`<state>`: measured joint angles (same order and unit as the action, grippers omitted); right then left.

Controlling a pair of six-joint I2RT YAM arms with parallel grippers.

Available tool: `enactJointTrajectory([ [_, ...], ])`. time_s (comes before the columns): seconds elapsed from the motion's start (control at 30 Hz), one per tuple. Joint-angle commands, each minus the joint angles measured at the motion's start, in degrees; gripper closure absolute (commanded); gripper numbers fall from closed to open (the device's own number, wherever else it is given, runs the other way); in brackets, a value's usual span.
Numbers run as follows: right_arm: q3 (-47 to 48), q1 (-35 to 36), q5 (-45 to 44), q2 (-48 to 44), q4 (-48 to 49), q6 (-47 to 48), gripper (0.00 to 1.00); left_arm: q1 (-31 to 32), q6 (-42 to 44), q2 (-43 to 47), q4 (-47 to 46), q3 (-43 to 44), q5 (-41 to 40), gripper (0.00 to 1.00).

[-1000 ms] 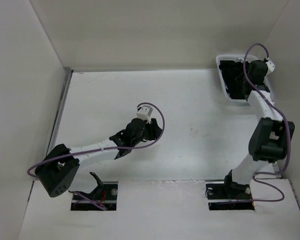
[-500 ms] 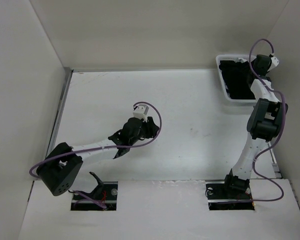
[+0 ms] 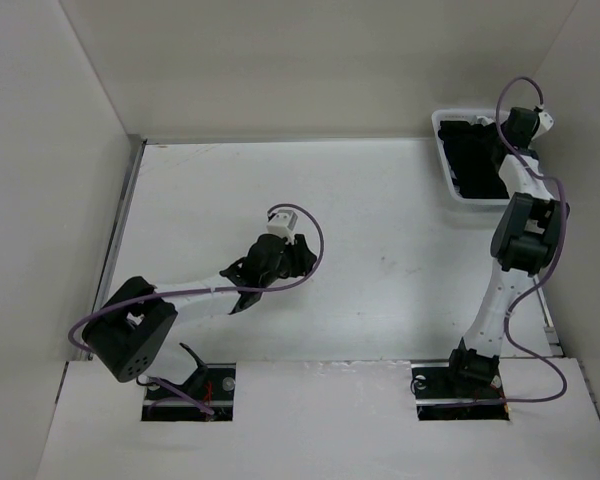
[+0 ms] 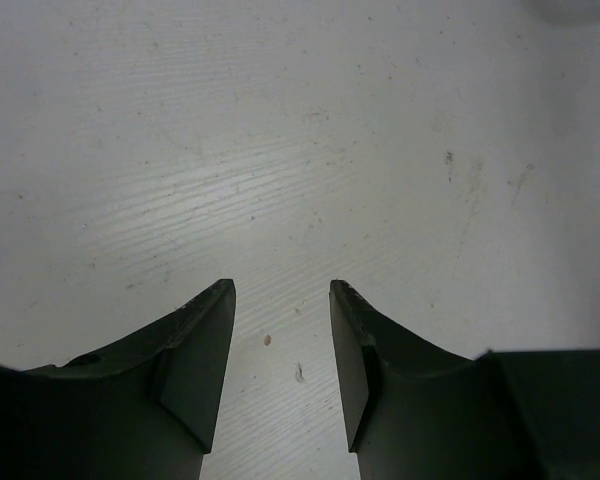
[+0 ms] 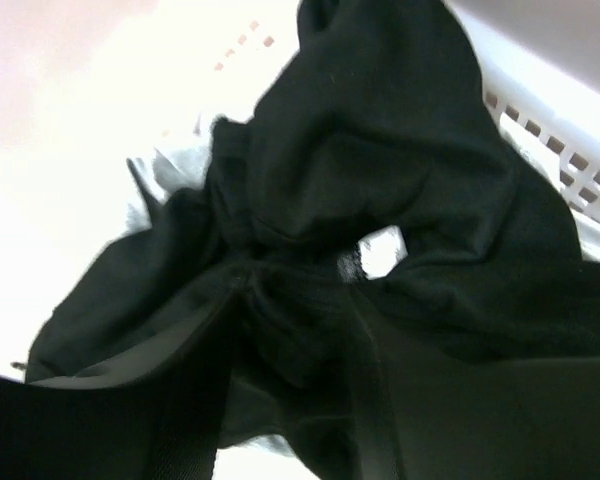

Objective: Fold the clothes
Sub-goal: Grab the tank top from the pile, then move the tank top to the center of the board

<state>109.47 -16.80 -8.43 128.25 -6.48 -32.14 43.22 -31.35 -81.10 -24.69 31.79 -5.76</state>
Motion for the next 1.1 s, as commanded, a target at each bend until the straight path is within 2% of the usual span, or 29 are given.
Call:
enactJointTrajectory([
  [0.0,1.7,-0.2,1.0,-0.4,0.1,-0.3,0.60,-0.5,-0.6,0.9,-3.1,0.2,0.7,0.59],
  [0.1,-0.7,-0.3,1.4,-2.9,1.5,-0.7,0.89,-0.5,-0.7,1.1,-2.7,0.2,0.7,0.59],
  [0.17,-3.9,0.0,1.5,-6.8,5.1,-1.0,0.95,-0.5,-0.7,1.4,-2.6,0.3,0.7,0.59],
  [0.37,-10.9,1.5,1.0,-23.5,11.9,-1.4,0.98,0.2,-1.0,3.7,-1.9,1.0,1.0,0.59],
  [0.5,-11.8,7.6,1.4,-36.2,12.4,0.3,0.98,-0.7,-1.8,7.2,0.4,1.5,1.0,0.59],
  [0.6,-10.1,15.0,1.1,-43.9,10.6,3.8,0.98,-2.9,-3.2,10.4,3.4,2.1,0.9,0.59],
  [0.77,-4.6,31.3,-0.5,-52.4,3.9,12.5,0.97,-9.1,-8.3,18.8,7.4,0.9,0.7,0.60],
  [0.97,3.3,50.6,-7.4,-56.1,1.4,24.2,0.97,-16.3,-12.8,28.4,12.9,0.4,1.0,0.59],
  [1.07,4.2,55.1,-7.9,-55.1,1.3,25.1,0.97,-19.2,-14.0,32.3,15.2,0.2,2.1,0.59],
])
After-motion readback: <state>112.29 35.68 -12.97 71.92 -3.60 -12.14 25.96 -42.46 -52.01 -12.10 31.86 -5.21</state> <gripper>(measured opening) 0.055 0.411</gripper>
